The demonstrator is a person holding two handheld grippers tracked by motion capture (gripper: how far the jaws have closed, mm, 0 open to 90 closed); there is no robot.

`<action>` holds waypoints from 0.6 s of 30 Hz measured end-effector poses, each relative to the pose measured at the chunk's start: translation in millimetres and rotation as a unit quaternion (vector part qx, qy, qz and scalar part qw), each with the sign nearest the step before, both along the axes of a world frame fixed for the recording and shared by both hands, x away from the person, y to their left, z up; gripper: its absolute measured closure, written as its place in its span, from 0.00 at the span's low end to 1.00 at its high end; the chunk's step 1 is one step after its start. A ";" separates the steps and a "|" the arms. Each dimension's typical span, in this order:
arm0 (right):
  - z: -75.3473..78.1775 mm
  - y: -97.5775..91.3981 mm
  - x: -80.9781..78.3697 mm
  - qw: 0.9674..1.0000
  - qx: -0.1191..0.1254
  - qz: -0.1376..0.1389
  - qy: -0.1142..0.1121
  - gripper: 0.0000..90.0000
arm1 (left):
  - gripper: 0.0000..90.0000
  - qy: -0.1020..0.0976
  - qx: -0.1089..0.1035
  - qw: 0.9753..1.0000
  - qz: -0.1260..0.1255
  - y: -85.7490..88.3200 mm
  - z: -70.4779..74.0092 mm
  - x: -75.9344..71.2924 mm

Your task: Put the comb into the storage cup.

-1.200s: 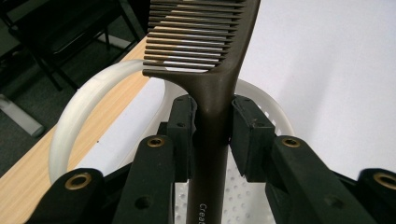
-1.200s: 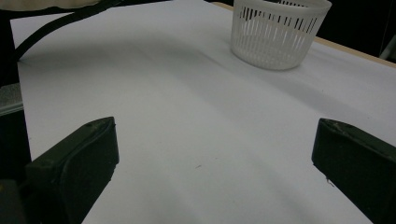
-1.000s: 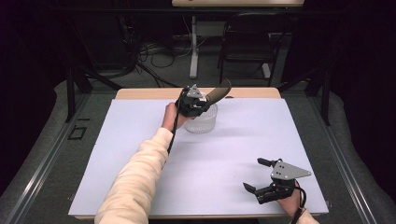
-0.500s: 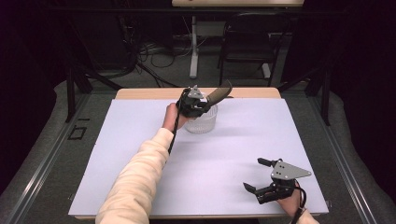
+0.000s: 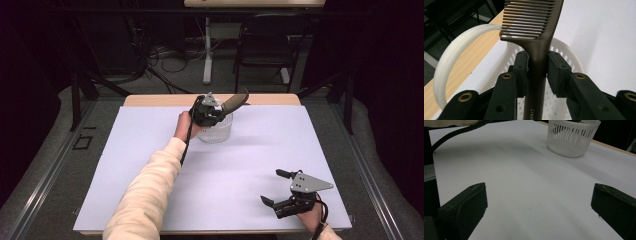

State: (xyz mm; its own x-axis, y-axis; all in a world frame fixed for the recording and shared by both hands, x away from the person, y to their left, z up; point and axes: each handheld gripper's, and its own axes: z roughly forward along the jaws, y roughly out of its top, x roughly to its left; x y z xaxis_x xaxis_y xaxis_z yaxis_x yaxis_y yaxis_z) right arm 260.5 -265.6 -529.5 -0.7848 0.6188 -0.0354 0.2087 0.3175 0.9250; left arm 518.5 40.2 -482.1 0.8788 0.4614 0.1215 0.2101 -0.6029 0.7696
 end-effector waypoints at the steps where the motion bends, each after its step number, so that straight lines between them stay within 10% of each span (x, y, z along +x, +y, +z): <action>1: 0.1 -0.1 -0.1 1.000 -0.001 0.000 0.000 0.00 | 0.78 0.001 0.000 1.000 0.000 -0.2 -0.1 0.0; 18: 0.0 0.1 -0.1 1.000 0.000 0.000 0.000 0.00 | 0.78 0.008 0.007 1.000 -0.002 -0.3 -3.8 -0.3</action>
